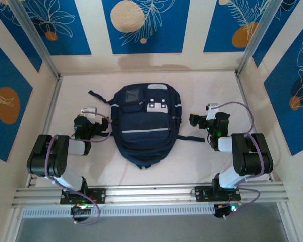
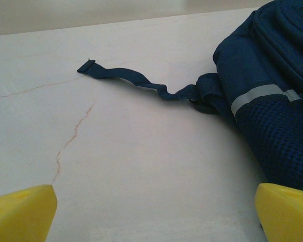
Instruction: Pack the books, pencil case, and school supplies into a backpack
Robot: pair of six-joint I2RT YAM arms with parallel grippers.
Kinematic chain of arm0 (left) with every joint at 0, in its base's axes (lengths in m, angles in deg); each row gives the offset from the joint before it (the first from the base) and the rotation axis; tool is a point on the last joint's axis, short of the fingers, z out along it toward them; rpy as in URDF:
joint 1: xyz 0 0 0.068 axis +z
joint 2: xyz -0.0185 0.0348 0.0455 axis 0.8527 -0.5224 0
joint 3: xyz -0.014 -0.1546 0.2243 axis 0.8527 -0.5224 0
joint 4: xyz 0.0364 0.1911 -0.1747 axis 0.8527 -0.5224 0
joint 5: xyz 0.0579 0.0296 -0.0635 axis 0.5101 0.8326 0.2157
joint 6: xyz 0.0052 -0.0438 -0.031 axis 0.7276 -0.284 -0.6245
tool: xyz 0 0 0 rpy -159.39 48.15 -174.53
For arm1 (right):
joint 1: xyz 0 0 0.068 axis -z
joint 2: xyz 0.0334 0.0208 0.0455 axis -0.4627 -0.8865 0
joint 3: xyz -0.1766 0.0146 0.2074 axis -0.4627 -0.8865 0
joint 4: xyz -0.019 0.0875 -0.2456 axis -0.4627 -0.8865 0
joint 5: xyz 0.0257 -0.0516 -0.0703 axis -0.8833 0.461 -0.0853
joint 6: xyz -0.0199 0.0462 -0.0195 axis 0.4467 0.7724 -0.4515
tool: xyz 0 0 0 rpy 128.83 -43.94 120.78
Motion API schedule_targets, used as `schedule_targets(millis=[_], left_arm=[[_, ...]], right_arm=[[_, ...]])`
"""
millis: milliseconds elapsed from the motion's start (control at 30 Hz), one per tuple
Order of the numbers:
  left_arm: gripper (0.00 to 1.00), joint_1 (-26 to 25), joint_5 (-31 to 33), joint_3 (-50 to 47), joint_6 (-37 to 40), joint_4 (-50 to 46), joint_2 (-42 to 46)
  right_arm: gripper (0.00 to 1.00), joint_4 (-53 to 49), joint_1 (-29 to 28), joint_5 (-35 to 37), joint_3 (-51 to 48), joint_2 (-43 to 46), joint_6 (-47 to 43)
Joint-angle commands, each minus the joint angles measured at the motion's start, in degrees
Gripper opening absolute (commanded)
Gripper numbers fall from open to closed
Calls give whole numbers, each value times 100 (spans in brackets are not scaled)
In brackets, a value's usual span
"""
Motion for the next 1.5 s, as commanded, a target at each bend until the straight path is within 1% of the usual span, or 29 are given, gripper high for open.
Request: schedule_targets(millis=[0,1300,1467], left_arm=[[100,-2,78,47,-46,72,69],[100,-2,96,125,-46,-45,44],[100,0,78,49,-46,71,70]], right_arm=[[99,43,-12,-44,118,51,-37],[99,43,-11,-40,126,51,-37],[99,45,-14,-43,119,49,-37]])
